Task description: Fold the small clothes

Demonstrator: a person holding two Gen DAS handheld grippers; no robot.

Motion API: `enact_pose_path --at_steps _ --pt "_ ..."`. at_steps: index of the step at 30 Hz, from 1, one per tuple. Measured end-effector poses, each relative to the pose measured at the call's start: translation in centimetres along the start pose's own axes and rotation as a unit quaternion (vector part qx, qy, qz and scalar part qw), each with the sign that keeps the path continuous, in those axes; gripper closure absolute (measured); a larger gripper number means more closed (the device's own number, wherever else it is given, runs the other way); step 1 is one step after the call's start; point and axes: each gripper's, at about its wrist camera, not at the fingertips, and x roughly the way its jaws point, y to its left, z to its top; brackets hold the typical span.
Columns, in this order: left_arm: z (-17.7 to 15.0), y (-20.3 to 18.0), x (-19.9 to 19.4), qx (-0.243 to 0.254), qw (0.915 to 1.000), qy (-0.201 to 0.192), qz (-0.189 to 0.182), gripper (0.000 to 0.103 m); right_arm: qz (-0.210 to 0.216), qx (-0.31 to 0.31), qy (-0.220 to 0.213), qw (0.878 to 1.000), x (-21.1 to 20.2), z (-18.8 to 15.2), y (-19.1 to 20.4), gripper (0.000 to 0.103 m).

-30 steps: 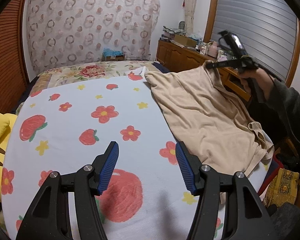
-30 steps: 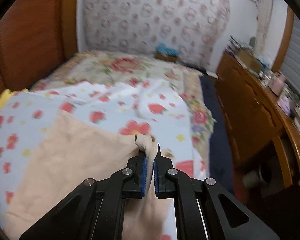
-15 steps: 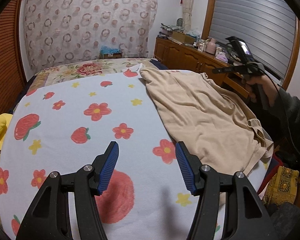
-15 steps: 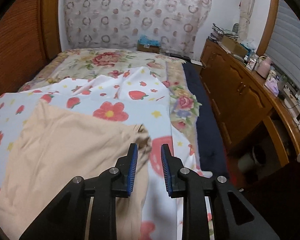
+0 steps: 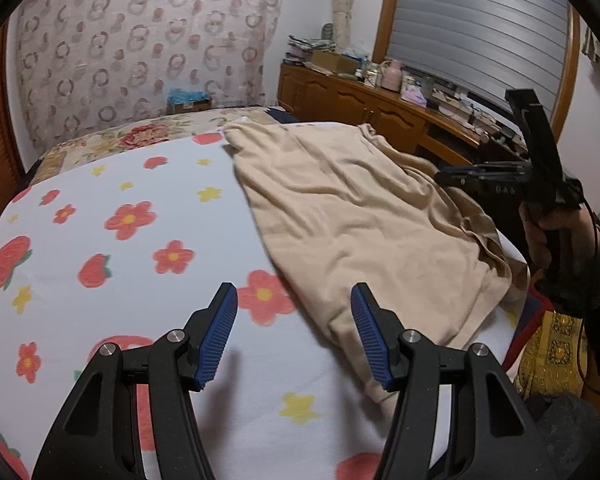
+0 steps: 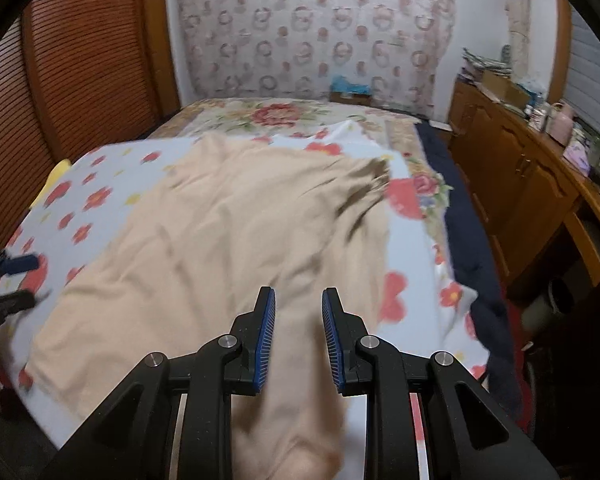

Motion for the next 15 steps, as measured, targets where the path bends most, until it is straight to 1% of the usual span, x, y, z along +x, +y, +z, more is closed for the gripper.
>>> enact_pose_path --at_steps 2,4,7,10,11,12,13,15 --pt "-0.1 -0.6 0.1 0.006 1.0 0.003 -0.005 0.043 0.008 0.0 0.005 1.0 -0.1 -0.5 0.0 0.078" --pt "-0.2 -1.1 0.3 0.01 0.9999 0.005 -0.01 0.043 0.007 0.0 0.004 1.0 0.2 -0.4 -0.7 0.078" --pt "-0.3 -1.6 0.5 0.015 0.9997 0.011 -0.015 0.043 -0.007 -0.002 0.011 1.0 0.4 -0.5 -1.4 0.078" --pt "-0.6 -1.8 0.7 0.018 0.9995 0.018 -0.021 0.043 -0.009 0.006 0.02 1.0 0.4 -0.8 -2.3 0.078" --pt "-0.6 -1.9 0.8 0.019 0.9994 0.019 -0.021 0.043 -0.002 0.004 0.021 1.0 0.4 -0.8 -2.3 0.084" --pt "-0.6 -1.9 0.8 0.019 0.9994 0.021 -0.021 0.043 0.008 0.001 0.017 1.0 0.2 -0.8 -2.4 0.101" --pt "-0.6 -1.9 0.8 0.019 0.9993 0.022 -0.022 0.043 0.014 -0.003 0.015 1.0 -0.2 -0.9 -2.6 0.101" --pt "-0.6 -1.8 0.8 0.019 0.9993 0.023 -0.023 0.043 -0.005 -0.007 0.004 1.0 -1.3 -1.0 -3.2 0.101"
